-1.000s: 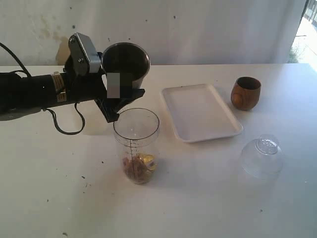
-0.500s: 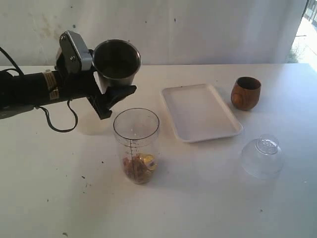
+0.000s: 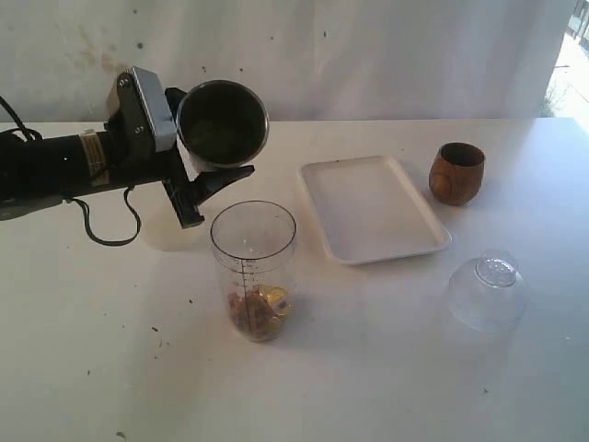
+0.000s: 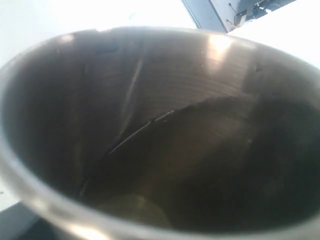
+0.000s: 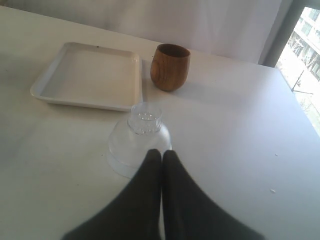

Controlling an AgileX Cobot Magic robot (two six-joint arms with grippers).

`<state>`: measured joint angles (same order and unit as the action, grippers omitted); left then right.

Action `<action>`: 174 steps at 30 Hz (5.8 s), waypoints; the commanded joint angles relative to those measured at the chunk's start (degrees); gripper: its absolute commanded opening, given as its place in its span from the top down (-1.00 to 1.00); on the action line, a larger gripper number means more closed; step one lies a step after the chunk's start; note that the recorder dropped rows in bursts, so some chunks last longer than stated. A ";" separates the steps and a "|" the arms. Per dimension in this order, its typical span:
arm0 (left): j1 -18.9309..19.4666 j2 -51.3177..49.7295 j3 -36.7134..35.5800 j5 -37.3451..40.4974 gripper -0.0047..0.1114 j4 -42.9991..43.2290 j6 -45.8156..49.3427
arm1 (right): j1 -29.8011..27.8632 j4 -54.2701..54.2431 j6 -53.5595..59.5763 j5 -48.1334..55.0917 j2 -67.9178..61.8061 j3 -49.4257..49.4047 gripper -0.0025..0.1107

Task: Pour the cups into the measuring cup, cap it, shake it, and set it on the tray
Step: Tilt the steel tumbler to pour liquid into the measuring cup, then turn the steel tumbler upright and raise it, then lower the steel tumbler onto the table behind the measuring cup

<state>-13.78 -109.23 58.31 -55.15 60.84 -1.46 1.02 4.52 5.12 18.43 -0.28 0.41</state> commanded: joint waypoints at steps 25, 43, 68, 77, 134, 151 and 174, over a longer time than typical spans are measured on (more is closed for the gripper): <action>-0.14 0.68 0.77 -5.75 0.92 -1.64 15.17 | -0.38 -0.02 0.27 -0.51 0.28 -0.41 0.96; -0.14 0.68 0.77 -5.64 0.92 -2.10 24.51 | -0.38 0.12 0.27 -0.51 0.28 -0.41 0.96; -0.14 0.68 0.77 -5.19 0.92 -4.36 37.86 | -0.38 0.03 0.27 -0.51 0.28 -0.41 0.96; -0.14 0.68 0.77 -5.72 0.92 -4.36 42.03 | -0.38 0.03 0.27 -0.51 0.28 -0.41 0.96; -3.04 -7.39 10.10 6.81 0.92 -2.99 -43.57 | -0.38 0.00 -1.14 -0.53 0.28 -0.41 0.96; -5.31 -11.38 10.10 4.86 0.92 -8.79 -36.96 | -0.38 0.00 -1.14 -0.53 0.28 -0.41 0.96; 0.54 -3.20 10.10 8.59 0.92 -9.17 -37.61 | -0.38 0.12 -1.21 -0.42 0.28 -0.41 0.96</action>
<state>-13.59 -114.25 68.36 -47.93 52.70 -38.61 1.02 4.52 4.17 18.43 -0.28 0.41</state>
